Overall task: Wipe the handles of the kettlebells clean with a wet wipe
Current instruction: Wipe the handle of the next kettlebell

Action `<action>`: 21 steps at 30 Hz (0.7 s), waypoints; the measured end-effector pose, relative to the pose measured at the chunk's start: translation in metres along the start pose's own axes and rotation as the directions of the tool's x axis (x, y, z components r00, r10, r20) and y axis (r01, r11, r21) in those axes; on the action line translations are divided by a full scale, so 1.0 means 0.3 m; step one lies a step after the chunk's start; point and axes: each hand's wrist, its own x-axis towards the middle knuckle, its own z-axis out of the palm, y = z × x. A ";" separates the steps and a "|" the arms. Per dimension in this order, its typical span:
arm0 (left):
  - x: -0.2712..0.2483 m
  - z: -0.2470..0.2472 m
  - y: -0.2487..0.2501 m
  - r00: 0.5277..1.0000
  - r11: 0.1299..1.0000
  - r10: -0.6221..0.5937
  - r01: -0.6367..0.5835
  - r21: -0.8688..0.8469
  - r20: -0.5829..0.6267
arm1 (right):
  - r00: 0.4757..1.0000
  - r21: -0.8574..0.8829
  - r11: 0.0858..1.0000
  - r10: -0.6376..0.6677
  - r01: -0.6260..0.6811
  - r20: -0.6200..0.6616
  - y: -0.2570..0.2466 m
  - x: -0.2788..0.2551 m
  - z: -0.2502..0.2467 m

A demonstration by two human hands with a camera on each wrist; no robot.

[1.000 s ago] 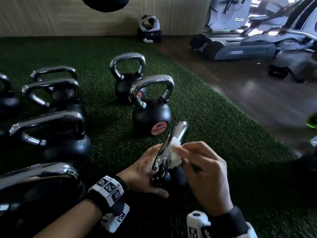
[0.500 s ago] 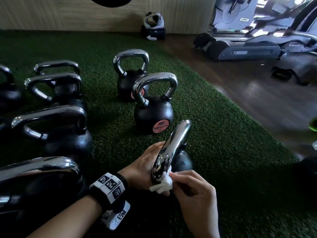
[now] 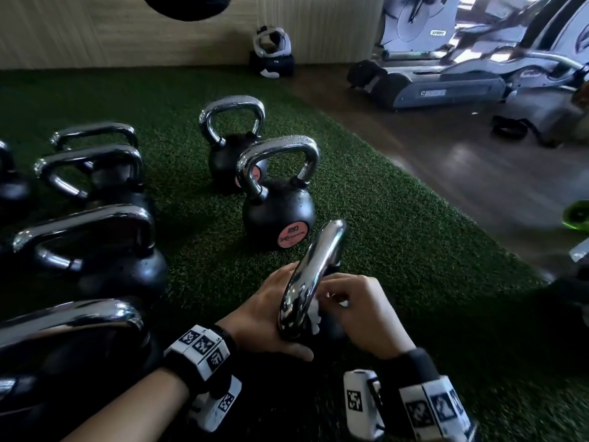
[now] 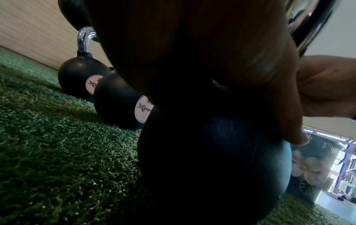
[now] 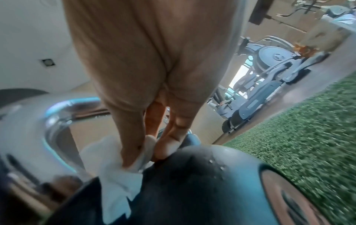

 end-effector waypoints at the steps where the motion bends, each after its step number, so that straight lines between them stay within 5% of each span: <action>1: 0.000 0.002 -0.003 1.000 1.000 0.008 -0.008 0.004 0.002 | 0.997 -0.005 1.000 0.001 -0.001 0.077 -0.007 0.017 0.004; 6: -0.001 0.017 -0.033 0.999 0.999 0.049 -0.049 -0.011 -0.008 | 0.963 0.118 0.990 0.038 -0.071 0.266 -0.026 0.016 -0.005; 9: 0.005 0.018 -0.044 0.998 0.998 0.052 -0.052 0.016 0.025 | 0.957 0.284 0.950 0.047 -0.132 0.287 -0.028 0.004 -0.009; 14: 0.010 0.028 -0.056 0.998 0.997 0.066 -0.067 -0.025 -0.019 | 0.952 0.284 0.945 0.072 -0.160 0.298 -0.011 0.019 0.003; 18: 0.008 0.029 -0.065 0.997 0.997 0.074 -0.074 -0.012 0.007 | 0.949 0.684 0.662 0.158 -0.306 0.271 -0.026 -0.009 0.040; 21: 0.009 0.029 -0.067 0.998 0.997 0.053 -0.055 -0.058 -0.028 | 0.948 0.843 0.450 0.250 -0.294 0.197 -0.033 0.002 0.046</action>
